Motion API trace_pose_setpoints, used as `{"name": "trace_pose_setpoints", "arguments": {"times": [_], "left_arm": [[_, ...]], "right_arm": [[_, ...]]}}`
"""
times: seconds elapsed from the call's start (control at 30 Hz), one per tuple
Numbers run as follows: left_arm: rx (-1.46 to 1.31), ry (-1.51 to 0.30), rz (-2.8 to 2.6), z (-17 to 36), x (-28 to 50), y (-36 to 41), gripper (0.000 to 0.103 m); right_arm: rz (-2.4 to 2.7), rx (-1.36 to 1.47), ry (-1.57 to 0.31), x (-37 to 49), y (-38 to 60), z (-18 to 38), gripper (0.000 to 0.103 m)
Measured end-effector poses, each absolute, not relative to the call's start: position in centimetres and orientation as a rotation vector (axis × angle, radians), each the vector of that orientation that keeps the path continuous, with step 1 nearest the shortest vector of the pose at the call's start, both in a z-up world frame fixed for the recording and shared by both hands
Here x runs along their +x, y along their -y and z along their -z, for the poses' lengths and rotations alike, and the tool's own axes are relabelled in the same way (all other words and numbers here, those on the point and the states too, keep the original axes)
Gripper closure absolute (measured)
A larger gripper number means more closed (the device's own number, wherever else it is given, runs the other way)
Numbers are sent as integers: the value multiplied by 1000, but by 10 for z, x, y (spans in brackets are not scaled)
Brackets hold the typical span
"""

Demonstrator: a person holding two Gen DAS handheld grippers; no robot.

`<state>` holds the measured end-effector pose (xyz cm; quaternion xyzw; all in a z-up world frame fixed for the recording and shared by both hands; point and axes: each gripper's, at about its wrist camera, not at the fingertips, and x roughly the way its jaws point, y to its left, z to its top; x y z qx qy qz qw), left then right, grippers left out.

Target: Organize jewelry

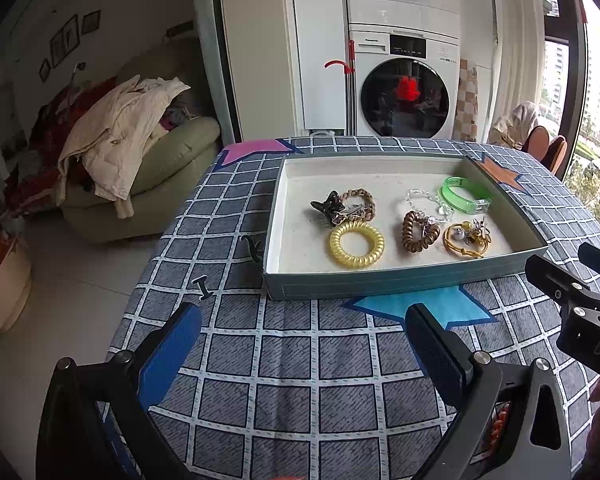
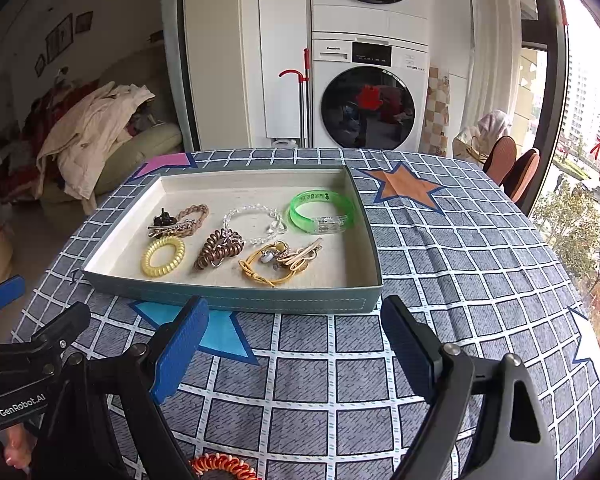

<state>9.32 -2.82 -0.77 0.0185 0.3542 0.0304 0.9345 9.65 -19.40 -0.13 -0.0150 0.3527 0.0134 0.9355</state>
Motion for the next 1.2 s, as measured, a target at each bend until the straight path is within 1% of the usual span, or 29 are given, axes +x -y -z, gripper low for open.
{"name": "trace_pose_setpoints", "arguments": {"times": [1.2], "left_arm": [[32, -727, -55, 6, 92, 28, 0]], "right_arm": [[-31, -32, -723, 95, 191, 2, 13]]}}
